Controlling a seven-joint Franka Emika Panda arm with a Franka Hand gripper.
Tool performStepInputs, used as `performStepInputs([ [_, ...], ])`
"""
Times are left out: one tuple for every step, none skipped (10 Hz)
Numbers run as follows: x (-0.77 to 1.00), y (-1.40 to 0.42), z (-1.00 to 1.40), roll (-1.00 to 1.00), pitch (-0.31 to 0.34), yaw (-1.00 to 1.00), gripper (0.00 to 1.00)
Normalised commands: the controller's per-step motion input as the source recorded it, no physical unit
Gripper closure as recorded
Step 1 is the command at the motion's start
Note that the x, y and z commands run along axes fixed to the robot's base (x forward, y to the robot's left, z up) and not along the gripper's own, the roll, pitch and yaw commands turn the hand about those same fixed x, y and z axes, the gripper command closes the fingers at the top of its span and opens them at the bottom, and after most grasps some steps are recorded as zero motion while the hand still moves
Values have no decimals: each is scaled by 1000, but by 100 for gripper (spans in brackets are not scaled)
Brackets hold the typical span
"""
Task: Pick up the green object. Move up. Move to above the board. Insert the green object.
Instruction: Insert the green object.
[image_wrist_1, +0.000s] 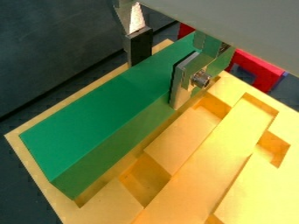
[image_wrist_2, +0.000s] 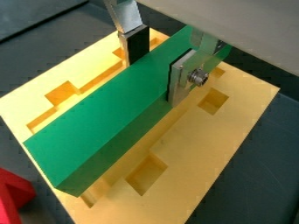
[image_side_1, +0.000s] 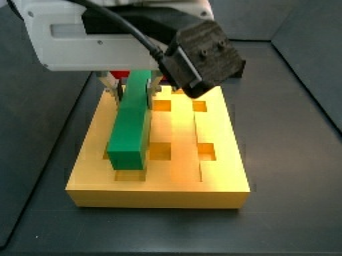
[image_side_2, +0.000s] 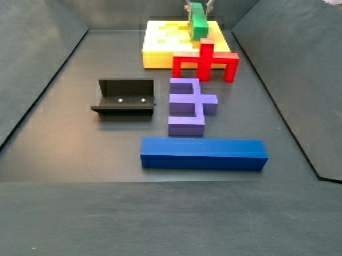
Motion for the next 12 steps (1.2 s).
performStepInputs([
  [-69,0,-226,29,-70,0,100],
  [-37,0,-140,31,0,0,100],
  [0,0,-174,69,0,0,100],
  [51,0,-137,63,7,0,100],
  [177,0,-149,96,46,20,100],
  [106,0,-183,67,14,9,100],
  [143,0,-194,100,29,29,100],
  [106,0,-203,109,23,0,100],
  [131,0,-246,159,43,43,100],
  [86,0,-263,174,40,0,100],
  [94,0,-286,191,44,0,100],
  [31,0,-286,157,6,0,100],
])
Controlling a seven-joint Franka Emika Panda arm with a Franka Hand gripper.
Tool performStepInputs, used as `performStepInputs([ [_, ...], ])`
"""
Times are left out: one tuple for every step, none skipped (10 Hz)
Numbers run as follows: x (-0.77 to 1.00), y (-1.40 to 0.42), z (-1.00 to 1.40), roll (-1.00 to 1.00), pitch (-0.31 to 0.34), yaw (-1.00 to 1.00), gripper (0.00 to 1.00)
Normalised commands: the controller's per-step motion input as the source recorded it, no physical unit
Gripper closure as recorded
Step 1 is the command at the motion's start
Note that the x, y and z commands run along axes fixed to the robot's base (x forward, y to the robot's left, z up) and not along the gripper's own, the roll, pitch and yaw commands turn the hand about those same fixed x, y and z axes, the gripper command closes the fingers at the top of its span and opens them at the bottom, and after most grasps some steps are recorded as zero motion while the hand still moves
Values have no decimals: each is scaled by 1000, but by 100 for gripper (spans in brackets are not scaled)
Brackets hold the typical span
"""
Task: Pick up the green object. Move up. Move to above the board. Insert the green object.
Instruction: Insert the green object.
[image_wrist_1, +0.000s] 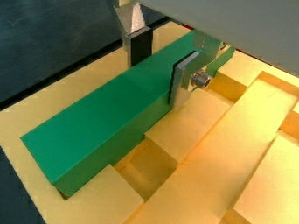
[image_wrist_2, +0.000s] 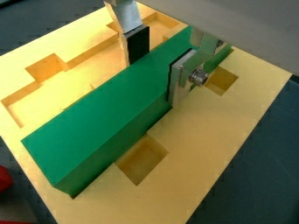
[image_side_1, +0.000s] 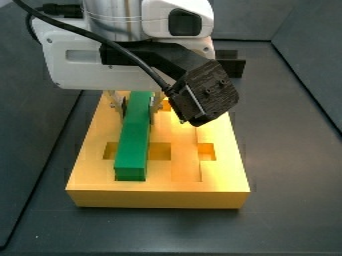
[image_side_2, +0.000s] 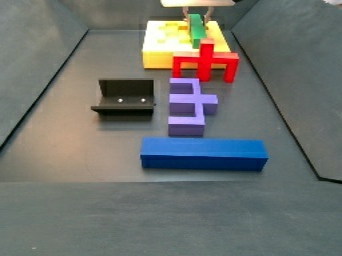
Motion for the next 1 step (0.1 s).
performStepInputs([
  [0,0,0,0,0,0,100],
])
